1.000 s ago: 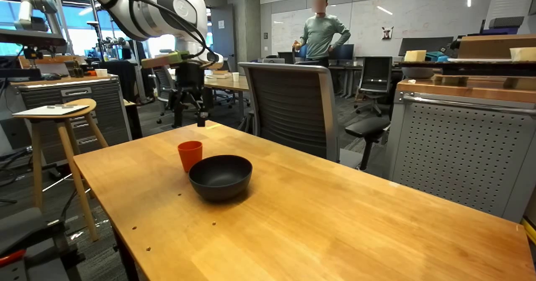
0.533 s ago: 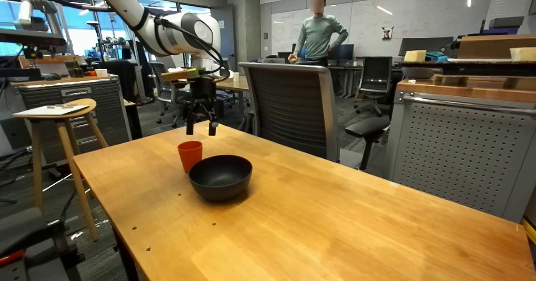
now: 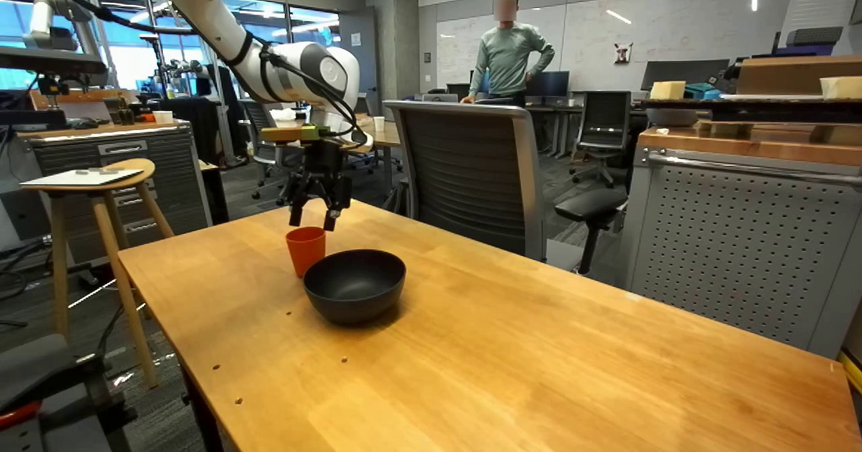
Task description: Pick up the orange cup and put it in the black bowl
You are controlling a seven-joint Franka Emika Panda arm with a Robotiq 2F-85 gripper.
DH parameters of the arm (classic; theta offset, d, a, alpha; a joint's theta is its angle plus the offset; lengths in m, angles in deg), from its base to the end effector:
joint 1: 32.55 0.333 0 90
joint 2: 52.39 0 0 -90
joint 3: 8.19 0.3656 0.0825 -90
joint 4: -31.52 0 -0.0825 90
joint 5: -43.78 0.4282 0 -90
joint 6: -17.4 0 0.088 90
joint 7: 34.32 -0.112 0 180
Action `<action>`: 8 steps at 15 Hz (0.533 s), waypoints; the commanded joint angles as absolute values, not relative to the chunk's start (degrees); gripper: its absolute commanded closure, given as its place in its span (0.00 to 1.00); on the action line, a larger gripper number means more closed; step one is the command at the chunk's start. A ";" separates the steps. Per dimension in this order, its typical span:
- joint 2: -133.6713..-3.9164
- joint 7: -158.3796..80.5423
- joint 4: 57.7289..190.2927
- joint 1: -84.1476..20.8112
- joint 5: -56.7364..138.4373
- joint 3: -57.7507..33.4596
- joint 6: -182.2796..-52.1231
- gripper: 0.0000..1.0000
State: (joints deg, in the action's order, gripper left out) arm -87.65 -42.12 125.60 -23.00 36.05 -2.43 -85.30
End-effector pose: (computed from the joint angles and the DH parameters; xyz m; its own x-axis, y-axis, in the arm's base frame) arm 0.6714 0.1638 0.2384 0.8890 0.1433 -0.4349 0.2088 -0.9721 0.1066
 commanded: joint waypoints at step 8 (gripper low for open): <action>-92.78 -41.17 120.00 -22.62 37.84 -3.07 -85.58 0.27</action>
State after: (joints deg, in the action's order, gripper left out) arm -91.26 -42.02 122.64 -23.01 36.84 -2.58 -85.44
